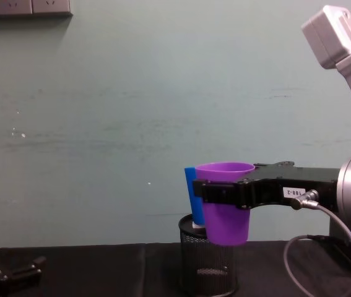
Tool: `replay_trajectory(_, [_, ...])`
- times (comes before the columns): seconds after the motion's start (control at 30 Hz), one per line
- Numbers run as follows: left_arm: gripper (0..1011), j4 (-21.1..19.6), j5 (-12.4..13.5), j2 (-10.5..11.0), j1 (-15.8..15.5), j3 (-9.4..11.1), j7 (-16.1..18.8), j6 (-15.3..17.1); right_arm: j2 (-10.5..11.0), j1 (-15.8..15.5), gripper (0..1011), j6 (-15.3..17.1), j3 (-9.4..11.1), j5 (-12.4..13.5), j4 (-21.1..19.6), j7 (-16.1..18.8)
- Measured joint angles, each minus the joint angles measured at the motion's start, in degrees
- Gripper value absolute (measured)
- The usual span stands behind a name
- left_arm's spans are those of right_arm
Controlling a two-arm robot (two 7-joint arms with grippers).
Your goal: Pick up one cup with a gripper and tap it against the other cup.
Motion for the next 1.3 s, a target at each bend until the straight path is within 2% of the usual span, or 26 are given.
replay_trajectory(1.3, [1000, 0.0, 0.0, 0.0, 0.0, 0.0, 0.0, 0.0, 0.0, 0.0, 744, 0.0, 0.0, 0.0, 0.0, 0.0])
